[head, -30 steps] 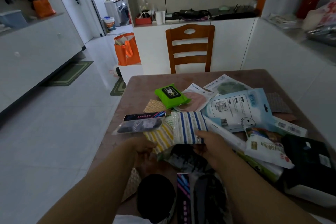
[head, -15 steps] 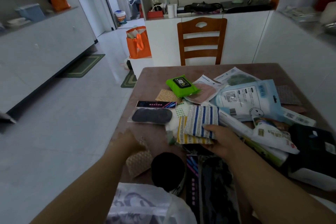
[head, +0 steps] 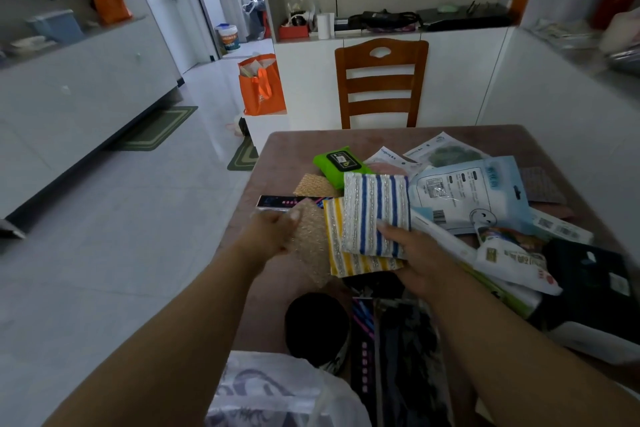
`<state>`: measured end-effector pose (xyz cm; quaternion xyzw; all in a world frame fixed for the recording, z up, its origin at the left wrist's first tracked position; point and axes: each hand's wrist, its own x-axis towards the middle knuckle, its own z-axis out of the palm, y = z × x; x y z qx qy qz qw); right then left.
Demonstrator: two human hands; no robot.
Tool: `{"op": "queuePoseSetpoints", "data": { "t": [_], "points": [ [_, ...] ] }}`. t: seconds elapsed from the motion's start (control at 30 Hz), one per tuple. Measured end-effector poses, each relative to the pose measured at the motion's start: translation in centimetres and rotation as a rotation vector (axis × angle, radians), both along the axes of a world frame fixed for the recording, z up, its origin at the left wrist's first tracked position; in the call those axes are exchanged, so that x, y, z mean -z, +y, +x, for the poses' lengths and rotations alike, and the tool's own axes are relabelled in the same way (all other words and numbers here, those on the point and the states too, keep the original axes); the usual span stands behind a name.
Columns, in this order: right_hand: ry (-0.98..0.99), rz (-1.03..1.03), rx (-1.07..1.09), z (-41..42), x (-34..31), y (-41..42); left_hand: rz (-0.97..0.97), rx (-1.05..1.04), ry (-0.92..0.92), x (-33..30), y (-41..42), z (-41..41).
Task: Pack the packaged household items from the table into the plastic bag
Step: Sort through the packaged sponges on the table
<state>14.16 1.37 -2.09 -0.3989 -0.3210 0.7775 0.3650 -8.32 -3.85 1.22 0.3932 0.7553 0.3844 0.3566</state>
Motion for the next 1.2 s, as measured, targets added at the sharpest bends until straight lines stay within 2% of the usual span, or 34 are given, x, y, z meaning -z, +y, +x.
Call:
{"op": "queuePoseSetpoints", "data": {
  "t": [0.2,0.27,0.33,0.4,0.47,0.53,0.57,0.63,0.7,0.77,0.9,0.93,1.0,1.1,1.13,1.2],
  "points": [
    [0.052,0.028,-0.163,0.5,-3.4,-2.2,0.051,0.025,-0.492,-2.9,-2.0,4.1],
    [0.052,0.077,-0.193,0.7,-4.6,-3.6,0.048,0.015,-0.518,-4.0,-3.9,3.9],
    [0.052,0.112,-0.198,0.6,-5.8,-5.1,0.042,0.019,-0.381,-4.6,-6.1,2.9],
    [0.044,0.147,-0.222,0.0,-7.0,-7.1,0.032,-0.016,-0.160,-5.0,-8.6,1.1],
    [0.039,0.185,-0.260,-1.2,-7.7,-9.5,-0.016,-0.025,0.273,-4.9,-11.3,-1.4],
    [0.050,0.196,-0.277,-2.8,-7.9,-12.5,-0.182,-0.029,0.704,-4.6,-14.2,-4.2],
    [0.047,0.200,-0.284,-3.6,-7.8,-14.0,-0.280,-0.045,0.806,-4.3,-15.7,-5.6],
    [0.021,0.244,-0.305,-5.2,-7.6,-16.5,-0.464,-0.049,0.825,-3.3,-18.5,-7.7],
    [-0.028,0.351,-0.352,-6.6,-7.1,-18.0,-0.589,0.023,0.708,-2.2,-20.9,-8.8],
    [-0.131,0.401,-0.441,-7.2,-6.3,-18.5,-0.605,0.077,0.585,-1.2,-22.9,-8.8],
    [-0.572,0.358,-0.809,-6.1,-4.1,-18.0,-0.416,0.104,0.624,0.6,-24.3,-8.3],
    [-0.642,0.349,-0.896,-5.5,-3.5,-17.9,-0.351,0.081,0.524,0.8,-24.3,-8.0],
    [-0.716,0.348,-1.017,-4.8,-2.9,-17.9,-0.248,0.022,0.200,0.7,-24.4,-7.2],
    [-0.728,0.329,-1.127,-3.8,-2.7,-18.1,-0.073,-0.022,-0.296,0.2,-24.5,-6.5],
    [-0.747,0.336,-1.184,-3.5,-2.8,-18.3,-0.043,-0.013,-0.416,0.1,-24.6,-6.5],
    [-0.939,0.418,-1.359,-3.2,-2.6,-19.3,-0.049,0.020,-0.519,-0.1,-24.5,-6.1]
  ]
}}
